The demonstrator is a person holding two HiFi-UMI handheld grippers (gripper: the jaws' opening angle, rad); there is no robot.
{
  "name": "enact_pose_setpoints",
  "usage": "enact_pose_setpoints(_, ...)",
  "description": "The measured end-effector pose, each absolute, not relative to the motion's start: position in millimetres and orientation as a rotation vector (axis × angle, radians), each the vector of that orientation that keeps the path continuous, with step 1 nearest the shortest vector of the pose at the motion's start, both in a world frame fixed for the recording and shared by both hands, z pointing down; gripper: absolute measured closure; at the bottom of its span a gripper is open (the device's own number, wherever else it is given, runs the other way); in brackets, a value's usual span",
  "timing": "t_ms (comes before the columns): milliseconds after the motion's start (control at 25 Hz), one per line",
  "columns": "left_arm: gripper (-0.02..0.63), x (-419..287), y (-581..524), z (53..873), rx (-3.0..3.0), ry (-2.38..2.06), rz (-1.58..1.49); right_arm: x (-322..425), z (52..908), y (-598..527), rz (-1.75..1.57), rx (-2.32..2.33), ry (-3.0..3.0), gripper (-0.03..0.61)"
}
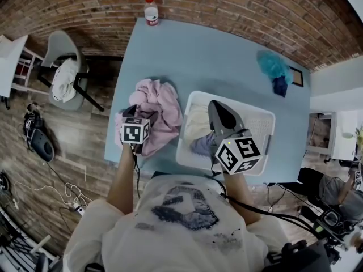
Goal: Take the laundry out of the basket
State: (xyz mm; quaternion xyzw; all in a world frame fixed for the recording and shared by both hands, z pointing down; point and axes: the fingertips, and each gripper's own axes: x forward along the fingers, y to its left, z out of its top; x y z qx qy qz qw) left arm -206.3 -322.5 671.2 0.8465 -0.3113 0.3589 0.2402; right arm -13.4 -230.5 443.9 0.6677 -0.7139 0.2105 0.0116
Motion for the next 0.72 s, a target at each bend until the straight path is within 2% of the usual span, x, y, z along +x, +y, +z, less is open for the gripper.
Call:
enact_pose_setpoints(360,0.216,-212,-313,646,2.321,-0.886,0.921,-14,436,-213,0.650,2.081,-2.252,0.581)
enact_pose_setpoints(720,0.276,-201,-306,593,2.401,-0.926,0.806,2,425,-189,0.624,2.115,-2.253,0.581)
